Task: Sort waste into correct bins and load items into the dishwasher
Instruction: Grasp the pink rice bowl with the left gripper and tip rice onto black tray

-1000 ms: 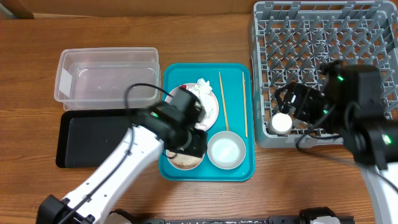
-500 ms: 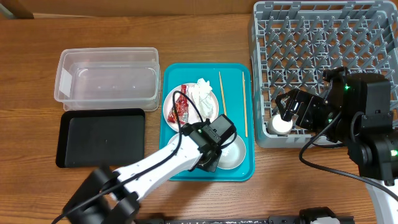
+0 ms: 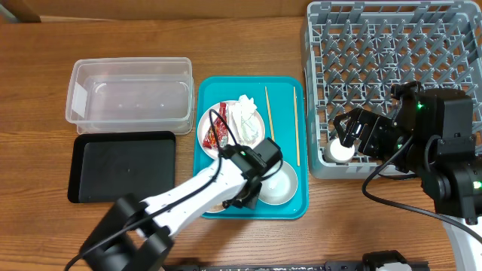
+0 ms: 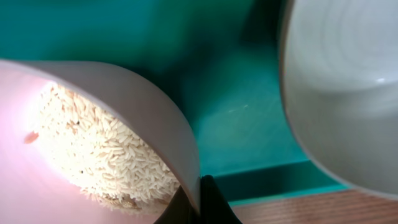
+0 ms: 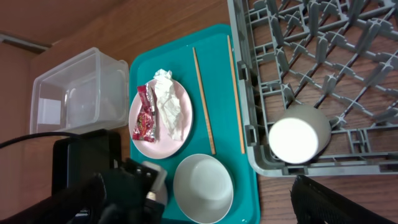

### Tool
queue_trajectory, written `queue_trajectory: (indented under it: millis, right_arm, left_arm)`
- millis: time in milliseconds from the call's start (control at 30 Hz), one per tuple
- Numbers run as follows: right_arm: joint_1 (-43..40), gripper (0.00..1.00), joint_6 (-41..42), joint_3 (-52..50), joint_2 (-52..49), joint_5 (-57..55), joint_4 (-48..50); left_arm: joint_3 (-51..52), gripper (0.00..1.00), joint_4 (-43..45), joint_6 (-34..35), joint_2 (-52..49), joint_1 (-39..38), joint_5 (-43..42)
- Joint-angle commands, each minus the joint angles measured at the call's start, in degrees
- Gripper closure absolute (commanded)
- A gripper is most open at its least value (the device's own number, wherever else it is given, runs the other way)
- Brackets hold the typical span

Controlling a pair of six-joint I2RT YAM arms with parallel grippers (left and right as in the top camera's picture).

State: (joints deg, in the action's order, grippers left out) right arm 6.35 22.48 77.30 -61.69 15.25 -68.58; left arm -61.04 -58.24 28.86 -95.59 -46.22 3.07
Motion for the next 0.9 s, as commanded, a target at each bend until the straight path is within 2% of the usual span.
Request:
queue_trajectory:
  millis: [0, 100, 167, 300, 467, 600, 733, 867]
  right_arm:
    - [-0.31, 0.03, 0.07, 0.72, 0.17, 0.48, 0.24]
    - [-0.31, 0.03, 0.07, 0.72, 0.17, 0.48, 0.07]
    - [-0.31, 0.03, 0.07, 0.72, 0.17, 0.46, -0.15]
    - [-0.31, 0.03, 0.07, 0.72, 0.17, 0.46, -0.37]
    - [-0.31, 0.03, 0.07, 0.72, 0.17, 0.44, -0.68]
    - [-0.31, 0.03, 0.07, 0.72, 0.17, 0.28, -0.96]
    - [-0.31, 0.03, 0.07, 0.72, 0.17, 0.28, -1.14]
    - [-0.31, 0.03, 0.07, 0.72, 0.17, 0.28, -1.18]
  left_arm:
    - [-3.43, 0.96, -1.18, 1.38, 7.26, 3.37, 0.09]
    - [-3.56, 0.96, -1.11, 1.29, 11.87, 9.07, -3.85]
    - [-3.56, 0.96, -1.14, -1.14, 14.51, 15.45, -9.55]
    - [-3.56, 0.96, -1.18, -10.38, 16.76, 31.41, -29.29]
    - [-3.45, 0.96, -4.57, -22.88, 12.79, 52.81, -54.23]
    - [-3.34, 0.96, -10.73, -33.22, 6.91, 63.34, -64.37]
    - [-3.34, 0.96, -16.44, -44.04, 0.02, 70.66, -73.46]
    - [-3.34, 0.96, -18.49, -48.59, -6.19, 76.04, -78.4]
